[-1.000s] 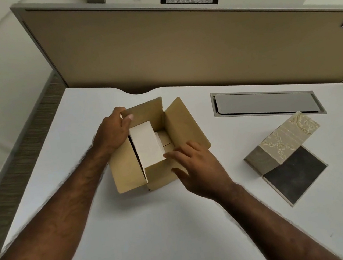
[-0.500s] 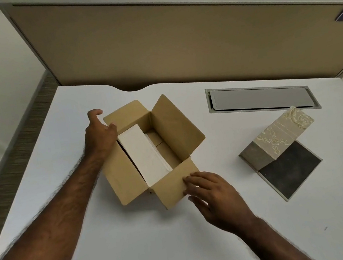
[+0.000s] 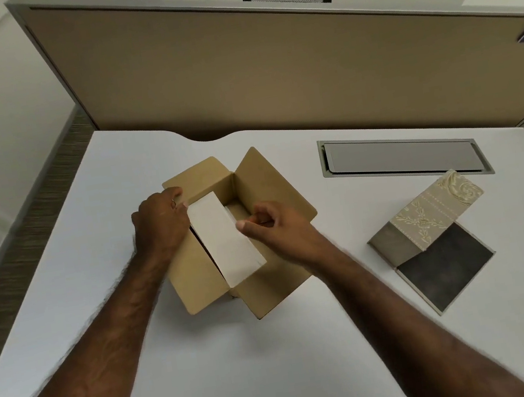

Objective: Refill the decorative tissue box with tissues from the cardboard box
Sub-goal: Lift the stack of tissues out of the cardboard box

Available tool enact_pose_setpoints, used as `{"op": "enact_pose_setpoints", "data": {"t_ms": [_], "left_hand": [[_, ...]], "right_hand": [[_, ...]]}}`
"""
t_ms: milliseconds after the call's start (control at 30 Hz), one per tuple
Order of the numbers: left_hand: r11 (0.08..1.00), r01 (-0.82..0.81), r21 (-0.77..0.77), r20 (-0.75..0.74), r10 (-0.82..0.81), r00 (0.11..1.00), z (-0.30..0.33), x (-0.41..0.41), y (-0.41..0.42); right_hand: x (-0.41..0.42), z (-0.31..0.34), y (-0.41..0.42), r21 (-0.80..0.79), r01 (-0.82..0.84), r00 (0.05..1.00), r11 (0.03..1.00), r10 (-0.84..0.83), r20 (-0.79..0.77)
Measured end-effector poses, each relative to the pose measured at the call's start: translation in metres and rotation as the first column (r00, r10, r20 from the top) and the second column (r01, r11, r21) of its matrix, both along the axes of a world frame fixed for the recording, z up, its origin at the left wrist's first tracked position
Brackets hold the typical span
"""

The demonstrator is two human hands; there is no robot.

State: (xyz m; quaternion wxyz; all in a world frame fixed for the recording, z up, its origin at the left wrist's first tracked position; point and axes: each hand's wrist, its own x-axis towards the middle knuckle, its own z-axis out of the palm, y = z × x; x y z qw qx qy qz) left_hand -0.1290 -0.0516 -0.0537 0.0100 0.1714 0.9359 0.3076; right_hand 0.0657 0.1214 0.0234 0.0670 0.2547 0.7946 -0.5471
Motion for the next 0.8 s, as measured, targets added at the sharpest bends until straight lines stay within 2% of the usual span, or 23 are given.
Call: {"op": "enact_pose_setpoints", "data": {"t_ms": [133, 300, 467, 600, 800], "left_hand": [[0.999, 0.009, -0.037, -0.031, -0.011, 0.999, 0.001, 0.002, 0.001], [1.000, 0.009, -0.004, -0.048, -0.009, 0.999, 0.000, 0.006, -0.001], [1.000, 0.007, 0.012, -0.062, -0.006, 0.998, -0.005, 0.009, -0.004], [0.999, 0.002, 0.041, -0.071, 0.001, 0.997, -0.006, 0.009, -0.002], [0.998, -0.004, 0.064, -0.076, 0.009, 0.997, -0.009, 0.009, -0.002]], "right_hand": [[-0.054, -0.043, -0.001, 0.066, -0.057, 0.974, 0.996, 0.041, 0.223], [-0.082, -0.074, -0.002, 0.075, -0.094, 0.922, 0.993, 0.059, 0.382], [-0.090, -0.084, -0.004, 0.144, -0.095, 0.922, 0.985, 0.032, 0.386], [-0.092, -0.087, -0.005, 0.130, -0.068, 0.923, 0.989, 0.013, 0.385], [-0.096, -0.097, -0.008, 0.003, 0.048, 0.901, 0.999, -0.045, 0.432]]}}
